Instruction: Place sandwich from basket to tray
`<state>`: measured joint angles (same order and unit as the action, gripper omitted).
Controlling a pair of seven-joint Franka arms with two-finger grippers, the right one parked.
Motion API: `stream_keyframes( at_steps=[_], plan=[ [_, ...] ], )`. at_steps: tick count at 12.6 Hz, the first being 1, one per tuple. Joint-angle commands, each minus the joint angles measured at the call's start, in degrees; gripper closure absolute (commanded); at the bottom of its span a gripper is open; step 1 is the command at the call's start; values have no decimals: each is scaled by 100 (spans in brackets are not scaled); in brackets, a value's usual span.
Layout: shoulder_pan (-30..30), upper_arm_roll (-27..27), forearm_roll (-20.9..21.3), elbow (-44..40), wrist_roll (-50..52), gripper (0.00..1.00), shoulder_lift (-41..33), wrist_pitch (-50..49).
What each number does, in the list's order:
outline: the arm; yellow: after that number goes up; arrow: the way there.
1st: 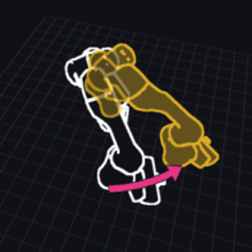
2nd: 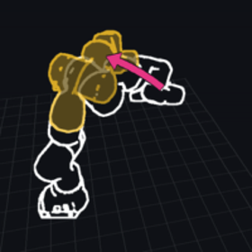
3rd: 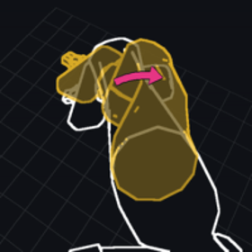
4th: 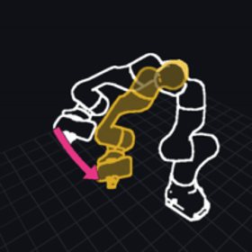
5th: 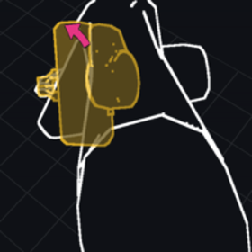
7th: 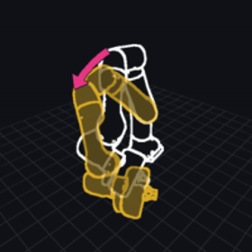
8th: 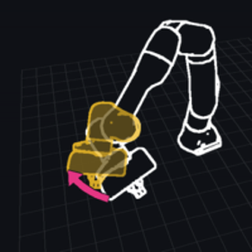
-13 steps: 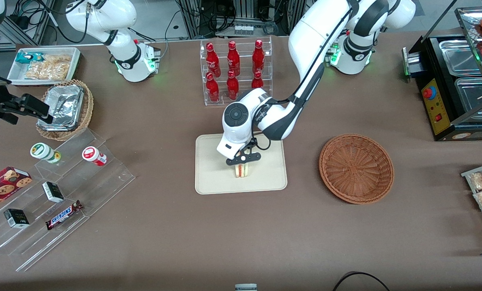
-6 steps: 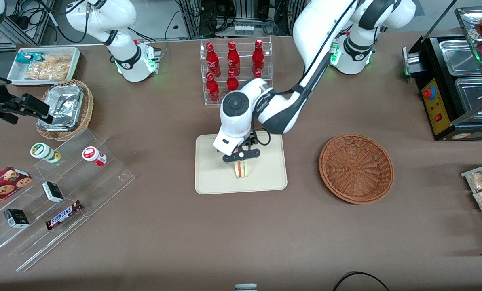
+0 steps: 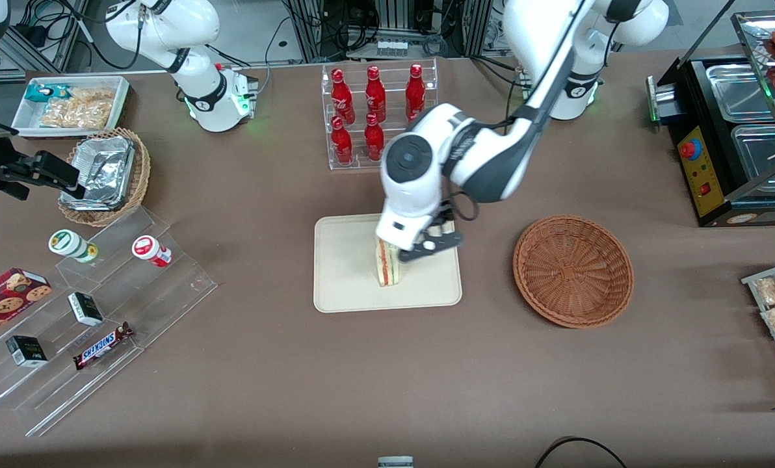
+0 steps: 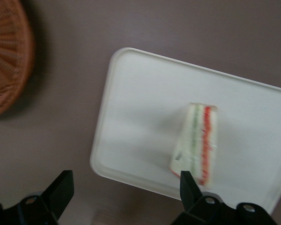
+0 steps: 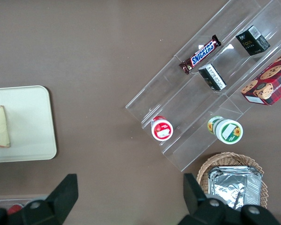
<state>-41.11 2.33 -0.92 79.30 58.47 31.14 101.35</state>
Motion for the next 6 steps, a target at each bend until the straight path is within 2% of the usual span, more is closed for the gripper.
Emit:
stream_keyframes(
  at_steps=[1,6],
  plan=[
    [410,13,-57,295,-133,0,-266,-194],
    [1025,22,-49,1165,-1362,0,-1056,-247]
  ],
)
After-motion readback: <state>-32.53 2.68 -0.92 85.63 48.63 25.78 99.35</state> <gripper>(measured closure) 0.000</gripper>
